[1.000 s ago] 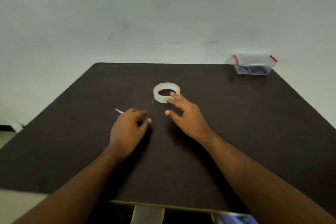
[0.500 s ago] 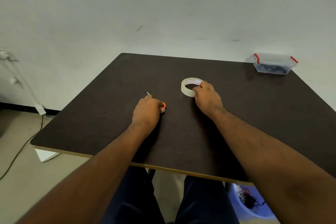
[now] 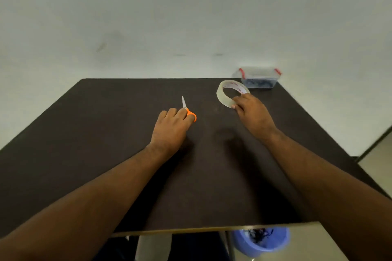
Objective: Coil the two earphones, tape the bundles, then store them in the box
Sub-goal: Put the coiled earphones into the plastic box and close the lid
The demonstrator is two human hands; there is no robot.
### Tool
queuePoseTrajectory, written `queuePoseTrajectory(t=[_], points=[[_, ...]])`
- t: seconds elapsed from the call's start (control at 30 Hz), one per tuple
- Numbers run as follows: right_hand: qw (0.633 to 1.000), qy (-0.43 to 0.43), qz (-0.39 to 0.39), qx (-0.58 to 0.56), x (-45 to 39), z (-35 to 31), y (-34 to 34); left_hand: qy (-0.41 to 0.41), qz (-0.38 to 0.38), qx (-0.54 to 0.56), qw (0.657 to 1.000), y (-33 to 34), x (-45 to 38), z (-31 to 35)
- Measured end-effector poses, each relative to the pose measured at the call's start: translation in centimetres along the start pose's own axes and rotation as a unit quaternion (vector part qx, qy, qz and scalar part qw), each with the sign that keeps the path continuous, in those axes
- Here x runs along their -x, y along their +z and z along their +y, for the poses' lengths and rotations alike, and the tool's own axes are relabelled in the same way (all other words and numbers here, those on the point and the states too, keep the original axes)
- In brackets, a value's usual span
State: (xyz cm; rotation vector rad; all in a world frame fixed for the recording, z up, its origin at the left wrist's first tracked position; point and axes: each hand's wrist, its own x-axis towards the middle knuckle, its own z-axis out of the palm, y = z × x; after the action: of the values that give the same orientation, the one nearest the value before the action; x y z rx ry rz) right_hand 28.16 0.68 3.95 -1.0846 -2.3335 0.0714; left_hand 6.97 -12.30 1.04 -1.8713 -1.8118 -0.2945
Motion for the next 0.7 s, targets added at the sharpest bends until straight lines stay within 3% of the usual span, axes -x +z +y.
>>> queuePoseTrajectory(t=[0.2, 0.4, 0.7], points=[[0.992, 0.091, -0.057, 0.063, -0.3, 11.0, -5.0, 0.083, -0.08, 0.068, 0.991, 2.8, -10.6, 7.1], [0.975, 0.185, -0.098, 0.08, -2.3, 16.6, -3.5, 0.128, -0.104, 0.093, 0.982, 6.4, -17.6, 11.9], [0.968, 0.157, -0.143, 0.135, -4.9, 20.0, 0.2, 0.061, -0.093, 0.209, 0.971, 10.7, -22.0, 15.0]])
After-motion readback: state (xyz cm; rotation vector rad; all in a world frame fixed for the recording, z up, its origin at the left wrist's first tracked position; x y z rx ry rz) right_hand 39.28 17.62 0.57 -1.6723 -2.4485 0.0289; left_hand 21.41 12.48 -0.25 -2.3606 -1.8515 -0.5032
